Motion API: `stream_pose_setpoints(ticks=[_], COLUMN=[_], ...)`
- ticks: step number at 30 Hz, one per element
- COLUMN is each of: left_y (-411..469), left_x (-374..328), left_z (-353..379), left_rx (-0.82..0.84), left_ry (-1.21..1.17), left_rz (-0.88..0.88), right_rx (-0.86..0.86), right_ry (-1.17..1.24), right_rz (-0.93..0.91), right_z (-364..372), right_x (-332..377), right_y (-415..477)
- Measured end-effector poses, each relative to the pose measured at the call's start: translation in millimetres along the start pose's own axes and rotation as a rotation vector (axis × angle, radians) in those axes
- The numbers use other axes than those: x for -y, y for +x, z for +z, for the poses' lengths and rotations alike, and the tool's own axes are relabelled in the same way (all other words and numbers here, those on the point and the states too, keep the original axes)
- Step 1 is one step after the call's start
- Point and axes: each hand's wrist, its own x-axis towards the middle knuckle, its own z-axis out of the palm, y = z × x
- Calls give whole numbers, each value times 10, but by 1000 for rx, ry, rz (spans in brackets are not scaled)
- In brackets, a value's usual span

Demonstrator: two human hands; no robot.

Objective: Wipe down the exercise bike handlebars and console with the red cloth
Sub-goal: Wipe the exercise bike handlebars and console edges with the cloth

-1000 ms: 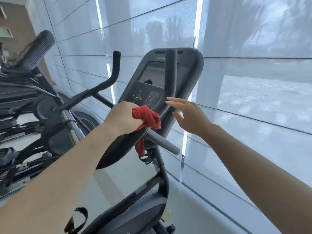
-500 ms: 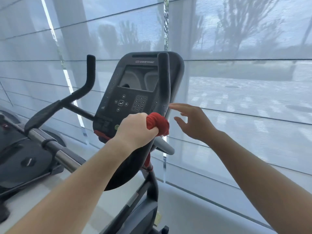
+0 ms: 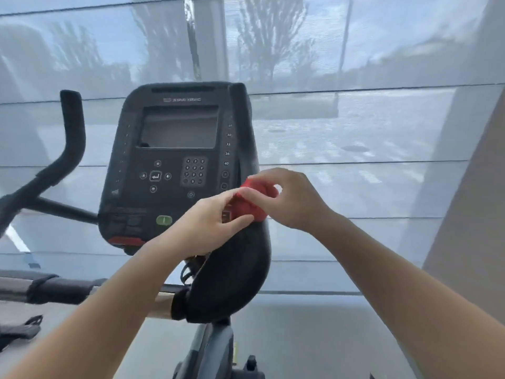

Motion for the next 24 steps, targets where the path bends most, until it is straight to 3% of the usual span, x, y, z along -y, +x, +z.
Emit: stream_pose_setpoints(ticks=[4, 8, 13, 16, 21, 24], left_y=[-87, -158, -156, -114, -103, -93], left_x=[135, 209, 303, 317, 316, 354], left_z=[-102, -184, -210, -197, -142, -138], left_rx=[34, 57, 27, 52, 70, 49], left_ry=[-41, -42, 18, 19, -38, -79], left_rz=[69, 127, 189, 193, 241, 241], right_rx=[3, -25, 6, -66, -54, -20], right_ry=[-160, -162, -156, -74, -262, -259], right_rz=[105, 266, 348, 405, 334, 319], right_z=[138, 34, -21, 92, 223, 167], right_x=[180, 321, 404, 439, 457, 484], right_y=[-42, -169, -298, -226, -269, -370])
